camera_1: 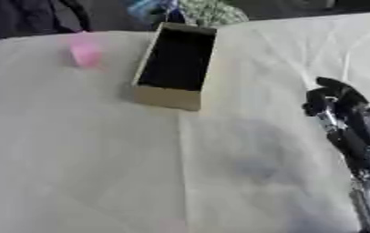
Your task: Pick up objects on the table and place them in the box.
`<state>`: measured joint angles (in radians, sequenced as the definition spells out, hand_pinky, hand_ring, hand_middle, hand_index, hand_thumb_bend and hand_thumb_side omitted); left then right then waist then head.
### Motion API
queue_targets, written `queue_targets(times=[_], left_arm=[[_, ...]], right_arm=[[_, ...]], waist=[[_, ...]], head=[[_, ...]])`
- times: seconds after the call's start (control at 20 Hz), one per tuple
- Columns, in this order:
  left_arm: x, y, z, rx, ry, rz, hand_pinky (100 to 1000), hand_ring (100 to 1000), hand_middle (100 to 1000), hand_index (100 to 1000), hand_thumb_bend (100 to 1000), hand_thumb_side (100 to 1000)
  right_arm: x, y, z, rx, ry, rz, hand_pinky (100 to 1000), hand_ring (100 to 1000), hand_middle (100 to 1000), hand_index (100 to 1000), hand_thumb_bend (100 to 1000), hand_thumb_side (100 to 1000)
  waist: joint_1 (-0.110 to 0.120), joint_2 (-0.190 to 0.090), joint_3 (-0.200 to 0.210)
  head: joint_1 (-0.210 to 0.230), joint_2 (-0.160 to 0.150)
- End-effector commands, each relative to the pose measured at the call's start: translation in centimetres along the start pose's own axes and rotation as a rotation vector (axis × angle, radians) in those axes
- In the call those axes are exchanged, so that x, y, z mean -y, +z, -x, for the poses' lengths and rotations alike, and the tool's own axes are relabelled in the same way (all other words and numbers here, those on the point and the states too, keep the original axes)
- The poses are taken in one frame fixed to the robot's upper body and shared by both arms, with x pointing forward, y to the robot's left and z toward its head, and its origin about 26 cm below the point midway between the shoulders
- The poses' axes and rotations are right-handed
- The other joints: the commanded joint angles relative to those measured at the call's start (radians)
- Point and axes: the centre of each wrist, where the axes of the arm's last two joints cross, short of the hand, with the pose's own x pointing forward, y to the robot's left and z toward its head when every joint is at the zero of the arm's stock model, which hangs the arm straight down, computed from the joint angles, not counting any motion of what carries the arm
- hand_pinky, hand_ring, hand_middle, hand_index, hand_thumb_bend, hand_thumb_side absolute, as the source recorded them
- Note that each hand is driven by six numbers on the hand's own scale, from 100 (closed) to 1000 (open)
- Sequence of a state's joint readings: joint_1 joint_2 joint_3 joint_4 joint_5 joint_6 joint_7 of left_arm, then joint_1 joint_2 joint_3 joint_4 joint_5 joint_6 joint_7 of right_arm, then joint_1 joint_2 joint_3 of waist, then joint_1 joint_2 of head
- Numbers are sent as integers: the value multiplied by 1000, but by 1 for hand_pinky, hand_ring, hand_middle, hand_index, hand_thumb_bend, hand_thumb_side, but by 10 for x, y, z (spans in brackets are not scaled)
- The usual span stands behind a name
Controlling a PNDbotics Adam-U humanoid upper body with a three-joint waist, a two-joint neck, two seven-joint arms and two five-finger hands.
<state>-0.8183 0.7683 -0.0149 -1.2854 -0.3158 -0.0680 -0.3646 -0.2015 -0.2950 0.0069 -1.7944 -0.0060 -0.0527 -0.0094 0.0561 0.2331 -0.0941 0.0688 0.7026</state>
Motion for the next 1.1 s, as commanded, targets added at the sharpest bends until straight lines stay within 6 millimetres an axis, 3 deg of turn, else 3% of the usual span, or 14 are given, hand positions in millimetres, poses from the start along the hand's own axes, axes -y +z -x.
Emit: queue_targets(times=[0.05, 0.55, 1.1], left_arm=[[-17, -9, 4, -39, -70, 31, 776, 705, 682, 816, 846, 380], [10, -49, 17, -175, -118, 117, 778, 708, 683, 822, 827, 306], [38, -65, 25, -323, -209, 71, 771, 701, 672, 812, 816, 239]], right_arm=[[5, -2, -7, 24, 25, -13, 631, 620, 640, 828, 514, 649], [4, -2, -7, 23, 29, -27, 630, 619, 639, 828, 519, 647], [3, -4, -9, 33, 28, -39, 629, 619, 637, 827, 522, 646]], waist=[[3, -22, -6], [12, -22, -39], [16, -11, -76]], head=[[2, -5], [2, -5], [14, -12]])
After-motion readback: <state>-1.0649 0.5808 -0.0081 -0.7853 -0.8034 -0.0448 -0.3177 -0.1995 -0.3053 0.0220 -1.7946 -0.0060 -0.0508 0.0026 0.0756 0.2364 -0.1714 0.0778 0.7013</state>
